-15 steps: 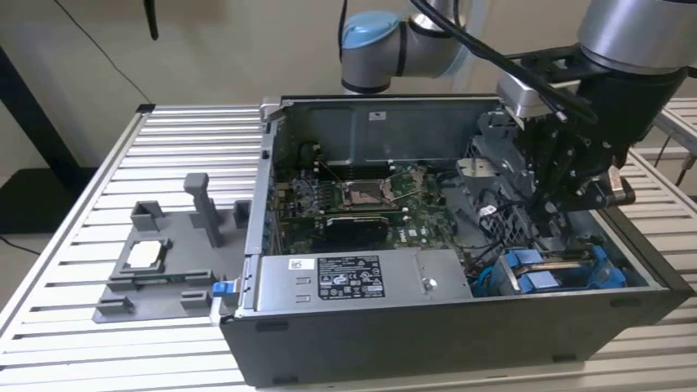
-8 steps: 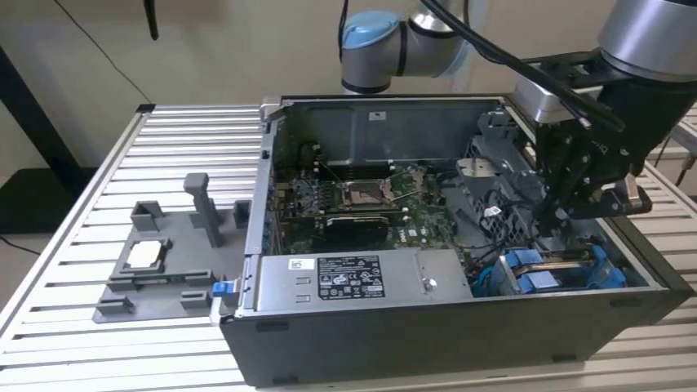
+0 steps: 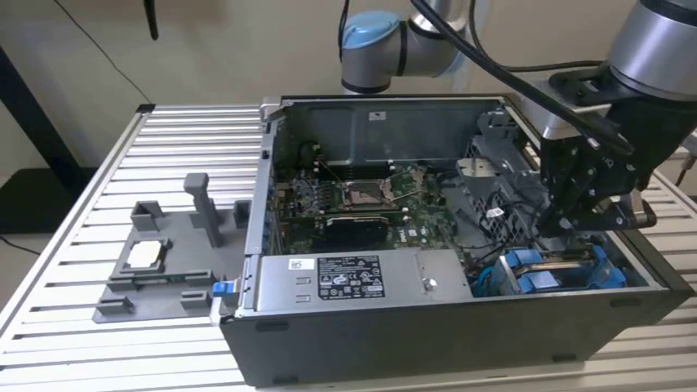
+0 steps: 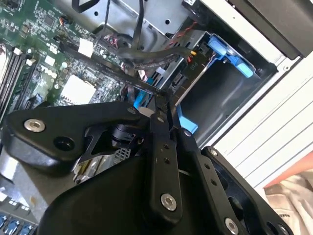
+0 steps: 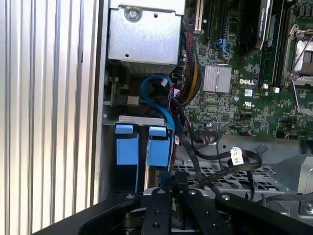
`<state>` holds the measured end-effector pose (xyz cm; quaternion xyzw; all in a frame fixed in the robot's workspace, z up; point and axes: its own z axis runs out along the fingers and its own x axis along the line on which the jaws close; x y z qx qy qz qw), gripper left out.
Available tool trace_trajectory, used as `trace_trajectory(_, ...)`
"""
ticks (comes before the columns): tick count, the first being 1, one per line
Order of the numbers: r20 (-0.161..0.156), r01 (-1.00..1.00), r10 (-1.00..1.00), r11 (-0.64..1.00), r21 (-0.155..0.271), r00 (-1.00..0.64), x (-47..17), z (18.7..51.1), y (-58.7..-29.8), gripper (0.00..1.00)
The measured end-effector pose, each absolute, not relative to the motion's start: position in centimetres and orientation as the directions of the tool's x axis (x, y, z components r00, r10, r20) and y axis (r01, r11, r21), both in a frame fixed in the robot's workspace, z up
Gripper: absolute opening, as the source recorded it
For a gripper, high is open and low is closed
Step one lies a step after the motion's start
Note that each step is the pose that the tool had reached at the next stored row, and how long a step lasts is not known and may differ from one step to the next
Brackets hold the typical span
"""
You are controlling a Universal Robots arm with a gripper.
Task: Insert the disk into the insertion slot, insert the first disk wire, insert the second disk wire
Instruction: 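Insert the second disk wire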
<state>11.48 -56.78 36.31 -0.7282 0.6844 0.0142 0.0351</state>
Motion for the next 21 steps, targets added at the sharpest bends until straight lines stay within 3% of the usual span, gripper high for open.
trace_trajectory(21, -0.072, -0.999, -0.997, -0.008, -0.043, 0.011, 12.2, 34.9, -57.2, 0.16)
